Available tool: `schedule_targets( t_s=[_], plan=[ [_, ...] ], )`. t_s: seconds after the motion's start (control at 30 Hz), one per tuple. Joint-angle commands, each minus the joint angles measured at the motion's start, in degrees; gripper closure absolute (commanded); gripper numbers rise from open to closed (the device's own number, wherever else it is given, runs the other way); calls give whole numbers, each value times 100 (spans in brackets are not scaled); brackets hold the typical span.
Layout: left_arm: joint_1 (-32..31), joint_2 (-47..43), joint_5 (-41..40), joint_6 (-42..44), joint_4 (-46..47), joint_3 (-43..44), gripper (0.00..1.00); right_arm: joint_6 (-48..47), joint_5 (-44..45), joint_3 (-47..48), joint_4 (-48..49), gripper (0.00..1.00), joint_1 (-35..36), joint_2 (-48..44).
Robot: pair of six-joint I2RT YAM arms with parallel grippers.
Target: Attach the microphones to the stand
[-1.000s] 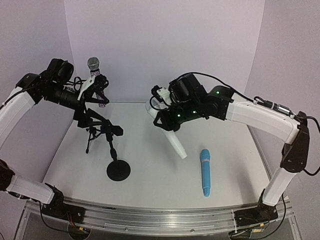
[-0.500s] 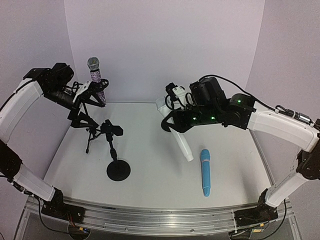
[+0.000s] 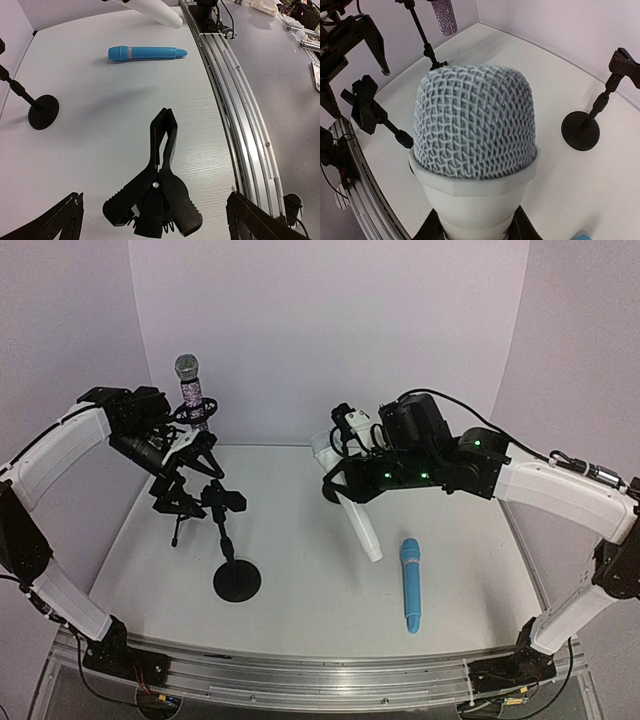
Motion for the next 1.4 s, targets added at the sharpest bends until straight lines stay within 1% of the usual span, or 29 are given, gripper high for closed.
schedule_targets(
  t_s=[0.0, 0.13, 0.3, 0.4, 0.5, 0.67, 0.83, 0.97, 1.07, 1.1, 1.17, 1.27, 1.37],
  plan=[
    [-55, 23, 254, 174, -61, -42, 2, 63, -39, 242, 279, 100, -8, 37],
    [-56, 89, 265, 239, -73, -38, 9, 53, -73, 292, 284, 100, -7, 90],
    [-57, 140, 288, 271, -80, -50, 19, 67, -76, 298, 283, 100, -10, 110],
    [-55, 119, 302, 301, -68, -86, 22, 60, -48, 285, 281, 100, -10, 99],
    [-55, 140, 315, 275, -70, -91, 27, 54, -41, 284, 284, 100, -9, 107],
    [-58, 128, 347, 273, -59, -121, 38, 61, -46, 299, 284, 100, -10, 143],
    [-54, 123, 355, 218, -34, -130, 55, 61, -66, 351, 284, 100, -9, 181],
    [-56, 75, 349, 181, 1, -203, 77, 73, -136, 455, 284, 100, -9, 233],
    [-56, -4, 344, 48, 155, -314, 96, 117, -284, 592, 329, 100, -9, 322],
    [-56, -33, 351, 2, 201, -350, 99, 149, -387, 620, 431, 100, -7, 359],
    [-55, -87, 375, -143, 313, -417, 100, 218, -652, 579, 930, 100, 32, 414],
    [-54, -171, 419, -328, 512, -532, 100, 30, -1059, 147, 2338, 100, 239, 450],
    [-58, -283, 430, -520, 732, -662, 100, -218, -1186, -269, 4089, 100, 463, 536]
  ],
)
